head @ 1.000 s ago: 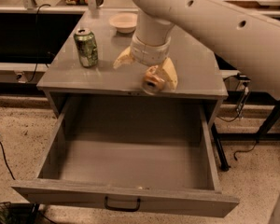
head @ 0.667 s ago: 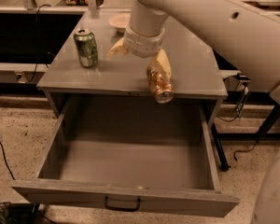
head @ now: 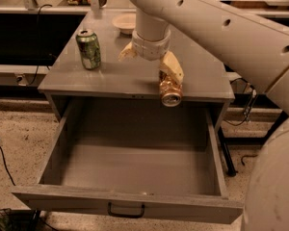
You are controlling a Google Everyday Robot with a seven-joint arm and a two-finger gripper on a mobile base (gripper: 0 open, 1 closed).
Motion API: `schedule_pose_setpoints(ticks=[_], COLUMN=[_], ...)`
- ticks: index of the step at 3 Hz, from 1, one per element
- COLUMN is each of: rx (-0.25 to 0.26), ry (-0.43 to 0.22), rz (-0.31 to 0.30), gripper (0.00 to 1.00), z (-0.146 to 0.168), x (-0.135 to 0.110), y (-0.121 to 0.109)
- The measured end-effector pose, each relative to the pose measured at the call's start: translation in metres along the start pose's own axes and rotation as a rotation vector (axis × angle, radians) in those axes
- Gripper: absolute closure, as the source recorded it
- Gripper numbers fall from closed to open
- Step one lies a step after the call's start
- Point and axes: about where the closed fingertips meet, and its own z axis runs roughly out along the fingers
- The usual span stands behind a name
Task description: Place orange can into top drawer
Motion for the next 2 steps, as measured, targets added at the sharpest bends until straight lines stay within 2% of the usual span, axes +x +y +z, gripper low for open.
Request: schedule_pose_setpoints(ticks=[1,2], rx=[-0.002,-0.011], ry=[0.006,0.038], rz=[0.007,0.043], gripper=[0.26,0.49], z=[0.0,0.005], x=[0.001,0.006], y=[0.003,0.024])
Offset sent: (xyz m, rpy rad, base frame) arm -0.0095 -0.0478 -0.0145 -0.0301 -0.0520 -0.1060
